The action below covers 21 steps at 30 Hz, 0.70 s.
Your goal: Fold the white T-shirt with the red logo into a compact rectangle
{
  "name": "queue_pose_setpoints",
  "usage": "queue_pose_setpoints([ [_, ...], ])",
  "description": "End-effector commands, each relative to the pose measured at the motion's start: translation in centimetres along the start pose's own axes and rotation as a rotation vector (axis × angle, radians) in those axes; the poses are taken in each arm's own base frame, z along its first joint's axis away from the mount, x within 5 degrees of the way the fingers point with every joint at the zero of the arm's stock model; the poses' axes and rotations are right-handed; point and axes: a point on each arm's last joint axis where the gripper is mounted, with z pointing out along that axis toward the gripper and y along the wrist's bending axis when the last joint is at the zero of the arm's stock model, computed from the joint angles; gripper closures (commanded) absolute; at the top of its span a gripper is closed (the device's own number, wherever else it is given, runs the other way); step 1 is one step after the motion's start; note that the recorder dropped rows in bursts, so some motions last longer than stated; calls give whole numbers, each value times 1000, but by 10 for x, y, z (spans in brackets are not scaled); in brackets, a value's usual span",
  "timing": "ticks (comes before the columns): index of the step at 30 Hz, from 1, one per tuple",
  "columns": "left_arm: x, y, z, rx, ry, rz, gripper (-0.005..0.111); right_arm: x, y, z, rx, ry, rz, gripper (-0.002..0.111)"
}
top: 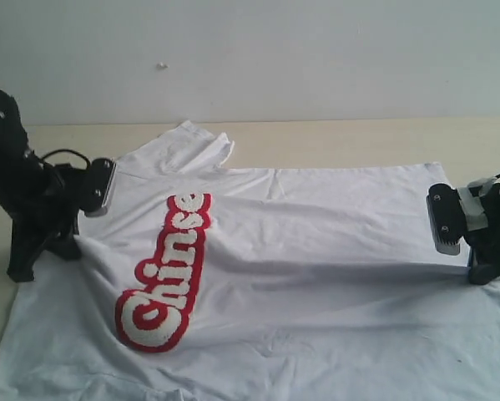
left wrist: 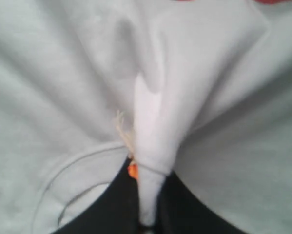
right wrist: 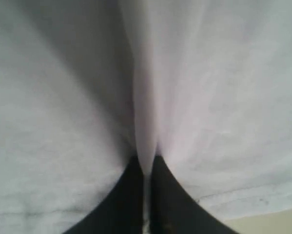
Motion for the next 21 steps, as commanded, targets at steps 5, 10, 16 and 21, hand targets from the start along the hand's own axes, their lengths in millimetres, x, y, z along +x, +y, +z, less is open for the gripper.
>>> queue_pose_setpoints([
  [5, -4, 5, -73, -207, -18, -29, 106, 1, 5, -55, 124, -32, 19, 108],
  [10, 1, -3, -94, -205, 13, -66, 106, 2, 10, -82, 194, -43, 28, 108],
  [16, 11, -9, -125, -308, 115, -104, 106, 5, 15, -111, 289, -35, 7, 108],
  [21, 13, -15, -148, -381, 132, -121, 106, 6, 19, -136, 366, -51, 26, 108],
])
